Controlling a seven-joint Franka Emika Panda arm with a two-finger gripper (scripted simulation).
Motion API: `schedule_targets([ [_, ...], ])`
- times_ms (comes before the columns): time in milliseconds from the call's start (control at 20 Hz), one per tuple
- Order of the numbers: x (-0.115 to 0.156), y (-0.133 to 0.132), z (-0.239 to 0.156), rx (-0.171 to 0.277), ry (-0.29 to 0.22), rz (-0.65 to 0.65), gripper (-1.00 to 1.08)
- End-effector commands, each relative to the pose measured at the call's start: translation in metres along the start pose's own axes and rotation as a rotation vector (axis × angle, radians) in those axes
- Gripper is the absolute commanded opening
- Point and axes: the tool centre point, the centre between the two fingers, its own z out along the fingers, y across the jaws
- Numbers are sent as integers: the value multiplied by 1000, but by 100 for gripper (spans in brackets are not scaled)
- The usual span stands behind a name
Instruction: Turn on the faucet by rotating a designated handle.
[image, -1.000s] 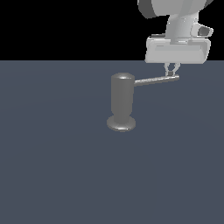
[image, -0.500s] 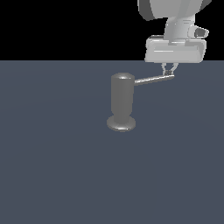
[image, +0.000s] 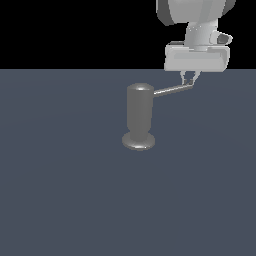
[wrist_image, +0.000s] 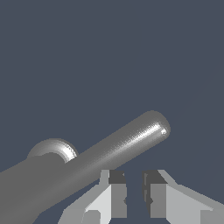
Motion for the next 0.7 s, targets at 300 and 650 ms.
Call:
schedule_targets([
  [300, 15, 9, 16, -5, -18, 16, -100],
  [650, 27, 9, 18, -5, -20, 20, -100],
])
